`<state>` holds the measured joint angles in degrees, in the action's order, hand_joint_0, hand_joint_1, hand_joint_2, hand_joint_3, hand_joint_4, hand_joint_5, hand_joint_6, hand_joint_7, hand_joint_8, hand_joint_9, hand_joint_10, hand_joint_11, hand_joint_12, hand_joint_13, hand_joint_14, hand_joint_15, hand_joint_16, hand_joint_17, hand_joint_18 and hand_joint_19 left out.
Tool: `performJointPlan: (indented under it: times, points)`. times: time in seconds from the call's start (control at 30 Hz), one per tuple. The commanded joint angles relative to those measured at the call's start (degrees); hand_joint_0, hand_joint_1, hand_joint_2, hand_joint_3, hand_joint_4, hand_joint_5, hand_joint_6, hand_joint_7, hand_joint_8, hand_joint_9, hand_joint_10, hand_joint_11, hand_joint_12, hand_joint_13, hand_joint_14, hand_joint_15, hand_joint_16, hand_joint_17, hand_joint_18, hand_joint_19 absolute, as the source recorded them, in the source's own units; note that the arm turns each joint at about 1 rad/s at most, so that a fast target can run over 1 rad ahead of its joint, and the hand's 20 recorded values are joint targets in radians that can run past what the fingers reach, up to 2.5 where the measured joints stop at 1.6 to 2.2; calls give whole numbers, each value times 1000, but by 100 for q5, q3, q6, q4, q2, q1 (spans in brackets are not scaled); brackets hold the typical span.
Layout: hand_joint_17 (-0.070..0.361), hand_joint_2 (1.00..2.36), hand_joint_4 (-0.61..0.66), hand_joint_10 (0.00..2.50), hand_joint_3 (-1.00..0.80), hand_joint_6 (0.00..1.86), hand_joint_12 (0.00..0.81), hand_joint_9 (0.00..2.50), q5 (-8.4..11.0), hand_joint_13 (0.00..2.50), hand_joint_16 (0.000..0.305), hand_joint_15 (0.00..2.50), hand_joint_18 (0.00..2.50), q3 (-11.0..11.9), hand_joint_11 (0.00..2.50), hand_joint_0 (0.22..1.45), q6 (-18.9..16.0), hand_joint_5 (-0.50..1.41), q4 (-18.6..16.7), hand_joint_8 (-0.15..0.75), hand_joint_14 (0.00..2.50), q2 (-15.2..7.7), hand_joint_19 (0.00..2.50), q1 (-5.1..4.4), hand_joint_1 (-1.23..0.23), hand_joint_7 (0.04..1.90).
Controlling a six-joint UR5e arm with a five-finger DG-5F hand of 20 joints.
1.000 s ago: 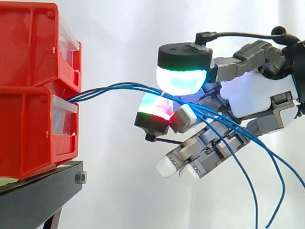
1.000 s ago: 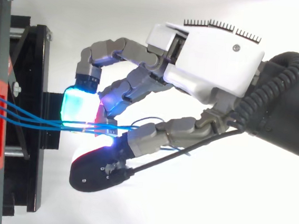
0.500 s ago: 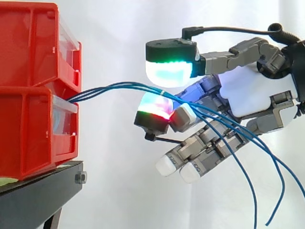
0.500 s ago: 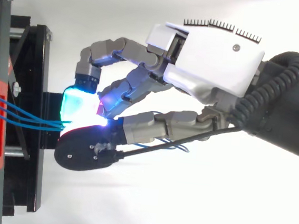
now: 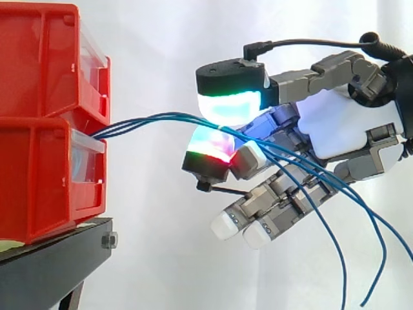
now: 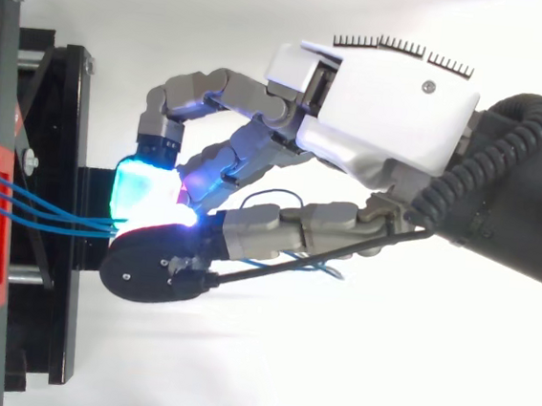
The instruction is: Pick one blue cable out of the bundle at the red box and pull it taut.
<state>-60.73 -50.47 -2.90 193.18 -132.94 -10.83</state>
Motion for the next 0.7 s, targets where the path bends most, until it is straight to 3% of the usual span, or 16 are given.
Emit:
performJointPlan:
  times: [0.0, 0.13, 0.67]
  points:
    - [131, 1019, 170, 20, -204, 896, 429, 890, 0, 630, 58, 330, 589, 2, 1088, 625, 0, -191, 0, 306, 10, -3, 323, 2, -867, 1398]
    - [130, 1020, 164, 20, -195, 892, 426, 877, -9, 603, 58, 317, 563, 2, 1080, 649, 0, -192, 35, 296, 10, -3, 306, 2, -887, 1489]
    - [128, 1020, 75, 21, -214, 896, 419, 749, 0, 516, 57, 259, 509, 2, 1007, 727, -9, -216, 105, 284, 8, 5, 233, 2, -921, 1384]
